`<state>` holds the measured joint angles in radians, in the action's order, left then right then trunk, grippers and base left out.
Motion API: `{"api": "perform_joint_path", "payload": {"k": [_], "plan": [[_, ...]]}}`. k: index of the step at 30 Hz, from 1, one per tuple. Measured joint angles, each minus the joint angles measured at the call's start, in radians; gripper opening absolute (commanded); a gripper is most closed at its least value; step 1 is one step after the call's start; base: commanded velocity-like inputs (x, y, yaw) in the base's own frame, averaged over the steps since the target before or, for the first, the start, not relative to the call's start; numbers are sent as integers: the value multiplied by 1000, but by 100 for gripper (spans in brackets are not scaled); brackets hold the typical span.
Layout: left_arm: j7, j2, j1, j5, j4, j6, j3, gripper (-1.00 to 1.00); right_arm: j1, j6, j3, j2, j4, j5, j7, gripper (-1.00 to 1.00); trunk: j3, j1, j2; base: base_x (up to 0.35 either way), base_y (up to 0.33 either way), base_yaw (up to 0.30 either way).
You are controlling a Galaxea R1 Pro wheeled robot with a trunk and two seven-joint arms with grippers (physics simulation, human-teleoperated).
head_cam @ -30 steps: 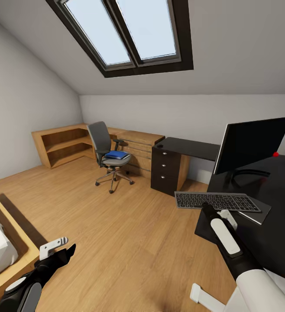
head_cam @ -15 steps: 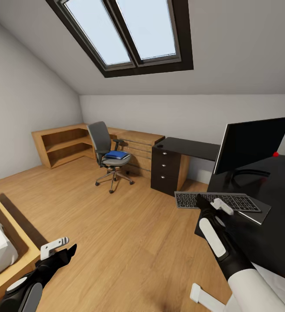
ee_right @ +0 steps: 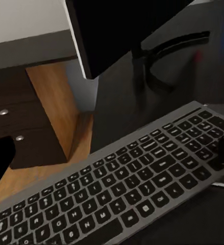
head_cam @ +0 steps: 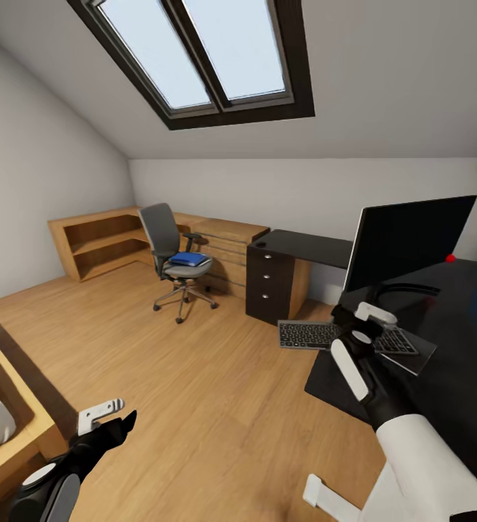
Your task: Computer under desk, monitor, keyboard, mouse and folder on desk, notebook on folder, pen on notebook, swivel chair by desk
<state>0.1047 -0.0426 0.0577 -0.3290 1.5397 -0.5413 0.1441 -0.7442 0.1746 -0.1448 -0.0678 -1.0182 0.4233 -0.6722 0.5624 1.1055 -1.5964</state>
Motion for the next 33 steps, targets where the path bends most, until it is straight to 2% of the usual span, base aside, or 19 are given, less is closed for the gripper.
{"api": "perform_joint_path", "payload": {"k": [5, 8, 15, 20, 23, 33], "plan": [[-1, -1, 0, 0, -3, 0, -23, 100, -25, 88, 3, -1, 1, -86, -31, 100, 0, 0, 0, 0, -50, 0], [-2, -1, 0, 0, -4, 0, -33, 100, -30, 118, 3, -2, -18, -106, -56, 100, -3, -4, 7, 0, -15, 0], [0, 0, 0, 0, -5, 0, -40, 100, 1, 135, 0, 0, -76, -118, -75, 100, -25, -31, 56, 0, -5, 0], [4, 0, 0, 1, -9, 0, -50, 100, 102, 140, -3, 3, -166, -120, -79, 100, -41, -50, 91, 0, -1, 0], [14, 0, 0, 0, -17, 0, -61, 100, 140, 136, -3, 4, -213, -118, -79, 100, -50, -61, 112, 0, 0, 0], [18, -2, 0, 1, -19, 0, -65, 100, 150, 131, -4, 5, -219, -117, -74, 100, -81, -100, 182, 0, 0, 0]]}}
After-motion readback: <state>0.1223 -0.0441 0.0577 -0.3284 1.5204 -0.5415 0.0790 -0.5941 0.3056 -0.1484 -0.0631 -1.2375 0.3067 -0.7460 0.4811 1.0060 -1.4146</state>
